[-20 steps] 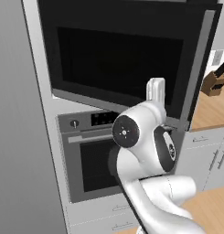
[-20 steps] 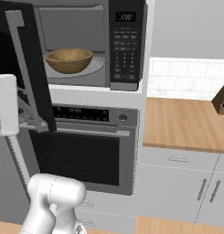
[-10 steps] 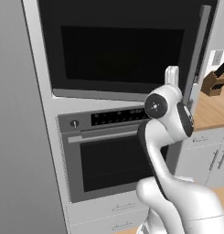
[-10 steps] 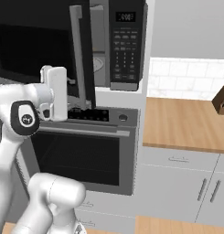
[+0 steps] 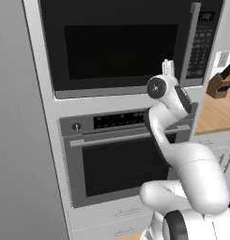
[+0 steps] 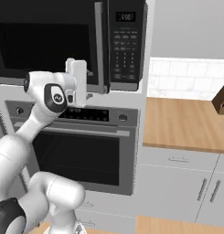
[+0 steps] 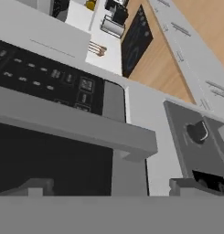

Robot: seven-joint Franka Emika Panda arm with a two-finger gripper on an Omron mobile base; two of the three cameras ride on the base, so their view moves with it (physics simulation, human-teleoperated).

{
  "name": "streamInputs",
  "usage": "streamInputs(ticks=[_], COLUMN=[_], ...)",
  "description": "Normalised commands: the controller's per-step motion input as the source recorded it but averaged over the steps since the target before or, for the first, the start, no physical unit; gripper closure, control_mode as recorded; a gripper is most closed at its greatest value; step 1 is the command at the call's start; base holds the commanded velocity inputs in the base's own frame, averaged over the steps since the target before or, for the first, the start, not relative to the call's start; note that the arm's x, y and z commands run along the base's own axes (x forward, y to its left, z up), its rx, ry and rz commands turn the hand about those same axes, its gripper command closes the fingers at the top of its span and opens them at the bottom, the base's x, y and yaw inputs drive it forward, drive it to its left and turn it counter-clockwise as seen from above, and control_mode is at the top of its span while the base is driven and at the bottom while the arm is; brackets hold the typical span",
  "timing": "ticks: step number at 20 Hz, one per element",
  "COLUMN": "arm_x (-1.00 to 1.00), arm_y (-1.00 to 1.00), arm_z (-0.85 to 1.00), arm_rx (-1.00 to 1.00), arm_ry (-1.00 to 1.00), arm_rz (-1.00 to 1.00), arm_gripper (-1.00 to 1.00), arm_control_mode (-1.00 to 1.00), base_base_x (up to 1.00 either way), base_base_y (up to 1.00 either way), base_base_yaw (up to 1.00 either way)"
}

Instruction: Pick the lemon wedge from the sink and place it in the bowl. Then pick the bowl and place it in the microwave. Then close the microwave door and press the start button.

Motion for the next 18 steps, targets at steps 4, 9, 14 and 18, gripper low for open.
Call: streamInputs(ticks=[4, 9, 14, 18], arm_x=[1.00, 0.81, -0.66, -1.00], arm_y=[0.00, 0.00, 0.00, -0.02], arm_z=[0.02, -0.05, -0.10, 0.00], arm_rx=[0.00, 0.00, 0.01, 0.14], arm_ry=[0.11, 0.07, 0.00, 0.00], arm_rz=[0.00, 0.03, 0.16, 0.25], arm_gripper=[-1.00, -1.00, -1.00, -1.00], arm_control_mode=[-1.00, -1.00, -1.00, -1.00], base_base_x=[0.00, 0.00, 0.00, 0.00], base_base_y=[0.00, 0.00, 0.00, 0.00], base_base_yaw=[0.00, 0.00, 0.00, 0.00])
